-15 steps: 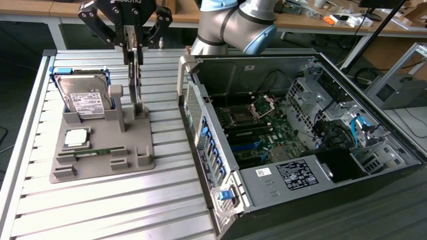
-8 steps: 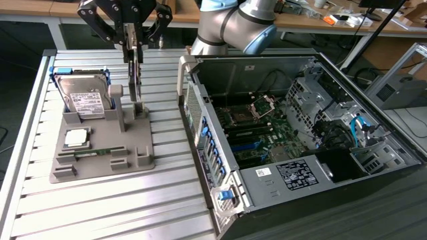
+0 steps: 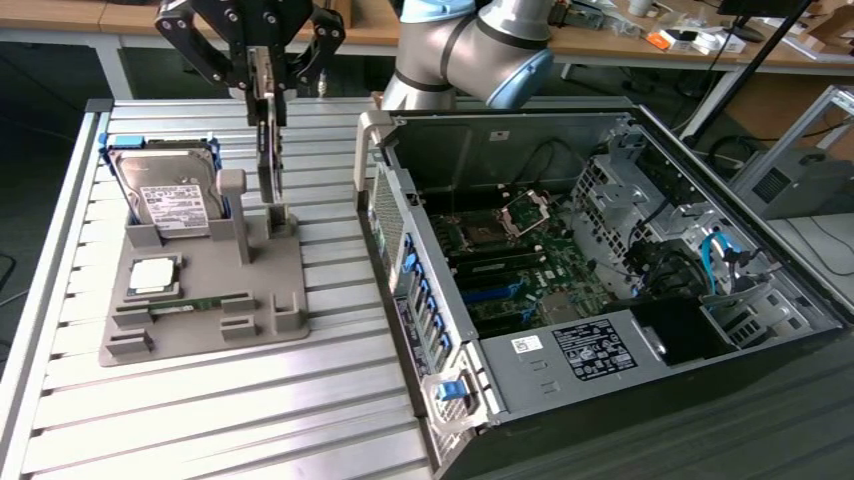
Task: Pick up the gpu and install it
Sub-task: 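Pick up the gpu and move the gpu toward the slot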
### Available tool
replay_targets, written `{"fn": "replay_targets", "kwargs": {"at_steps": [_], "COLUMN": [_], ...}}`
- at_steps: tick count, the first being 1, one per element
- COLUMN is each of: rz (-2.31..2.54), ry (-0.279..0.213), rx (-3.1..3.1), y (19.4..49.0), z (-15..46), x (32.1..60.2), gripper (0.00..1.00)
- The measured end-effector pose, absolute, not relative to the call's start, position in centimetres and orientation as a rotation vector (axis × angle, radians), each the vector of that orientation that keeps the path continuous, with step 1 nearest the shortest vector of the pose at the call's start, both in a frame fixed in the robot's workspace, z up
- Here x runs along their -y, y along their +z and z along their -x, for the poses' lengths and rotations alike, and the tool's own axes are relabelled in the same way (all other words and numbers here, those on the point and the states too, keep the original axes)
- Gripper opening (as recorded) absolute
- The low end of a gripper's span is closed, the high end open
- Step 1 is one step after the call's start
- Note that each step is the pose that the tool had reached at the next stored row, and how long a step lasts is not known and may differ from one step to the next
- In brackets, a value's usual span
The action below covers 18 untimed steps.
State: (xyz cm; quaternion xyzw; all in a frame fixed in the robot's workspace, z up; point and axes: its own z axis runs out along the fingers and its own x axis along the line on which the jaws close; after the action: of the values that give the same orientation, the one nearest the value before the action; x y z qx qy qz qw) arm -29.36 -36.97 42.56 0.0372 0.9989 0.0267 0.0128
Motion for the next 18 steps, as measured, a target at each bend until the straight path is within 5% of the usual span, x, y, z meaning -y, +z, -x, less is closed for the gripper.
{"fn": "replay_targets", "kwargs": {"at_steps": [18], "rz": [-0.116], "ry": [0.083], "rx": [-3.113], "y": [42.6], "z": [28.0], "x": [37.5], "gripper": [0.27]}}
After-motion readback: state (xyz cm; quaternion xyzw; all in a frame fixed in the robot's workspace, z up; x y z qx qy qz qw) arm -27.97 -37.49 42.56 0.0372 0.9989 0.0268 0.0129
